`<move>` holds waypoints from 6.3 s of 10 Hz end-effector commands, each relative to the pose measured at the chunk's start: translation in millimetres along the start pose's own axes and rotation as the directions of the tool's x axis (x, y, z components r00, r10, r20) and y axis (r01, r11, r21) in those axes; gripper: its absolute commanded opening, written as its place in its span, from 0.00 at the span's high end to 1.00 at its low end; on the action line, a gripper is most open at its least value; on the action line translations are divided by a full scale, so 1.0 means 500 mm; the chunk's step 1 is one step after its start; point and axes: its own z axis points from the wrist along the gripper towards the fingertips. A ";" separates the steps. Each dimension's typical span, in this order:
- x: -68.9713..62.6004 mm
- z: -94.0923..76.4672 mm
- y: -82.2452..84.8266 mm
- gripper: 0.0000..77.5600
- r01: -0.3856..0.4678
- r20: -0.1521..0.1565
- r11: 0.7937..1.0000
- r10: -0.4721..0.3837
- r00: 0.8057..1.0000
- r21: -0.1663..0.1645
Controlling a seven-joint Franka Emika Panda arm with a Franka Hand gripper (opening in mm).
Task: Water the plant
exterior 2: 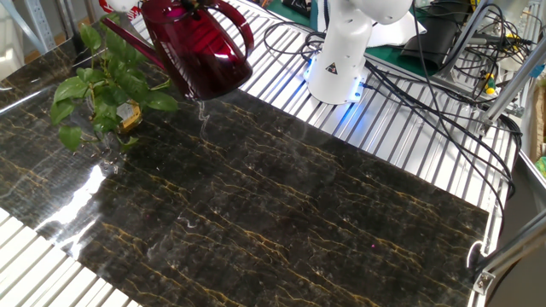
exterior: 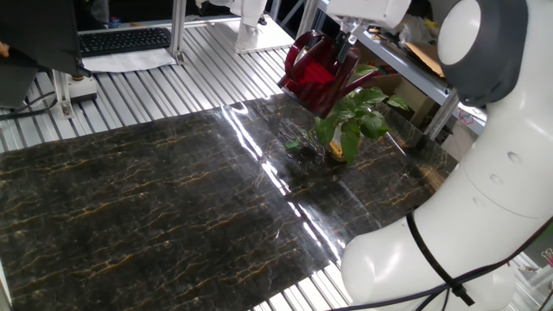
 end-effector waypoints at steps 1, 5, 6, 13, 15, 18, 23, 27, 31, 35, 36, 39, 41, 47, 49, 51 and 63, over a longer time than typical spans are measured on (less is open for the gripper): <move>0.005 -0.012 0.002 0.99 0.002 -0.001 1.000 -0.002 1.000 -0.004; 0.005 -0.013 0.003 0.99 0.008 -0.008 1.000 -0.008 1.000 -0.001; 0.006 -0.014 0.004 0.99 0.008 -0.012 1.000 -0.008 1.000 0.001; 0.006 -0.015 0.005 0.99 0.016 -0.025 1.000 -0.016 1.000 0.006; 0.006 -0.015 0.005 0.99 0.022 -0.027 1.000 -0.021 0.999 0.007; 0.006 -0.015 0.005 0.99 0.036 -0.033 0.999 -0.035 0.999 0.009; 0.007 -0.015 0.005 0.99 0.040 -0.043 0.999 -0.039 0.998 0.015; 0.007 -0.015 0.005 0.99 0.041 -0.047 0.999 -0.040 0.998 0.017; 0.007 -0.015 0.005 0.99 0.044 -0.049 0.999 -0.043 0.998 0.019; 0.008 -0.017 0.007 0.99 0.041 -0.053 0.999 -0.040 0.998 0.021; 0.008 -0.017 0.007 0.99 0.042 -0.054 0.999 -0.041 0.998 0.022; 0.008 -0.018 0.007 0.99 0.042 -0.056 0.999 -0.041 0.998 0.023; 0.008 -0.018 0.007 0.99 0.047 -0.060 0.999 -0.046 0.997 0.024; 0.009 -0.021 0.009 0.99 0.056 -0.067 0.998 -0.054 0.996 0.026; 0.009 -0.021 0.010 0.99 0.061 -0.072 0.998 -0.059 0.996 0.028; 0.010 -0.022 0.010 0.99 0.065 -0.076 0.997 -0.062 0.995 0.029; 0.011 -0.028 0.014 0.99 0.112 -0.094 0.993 -0.109 0.990 0.034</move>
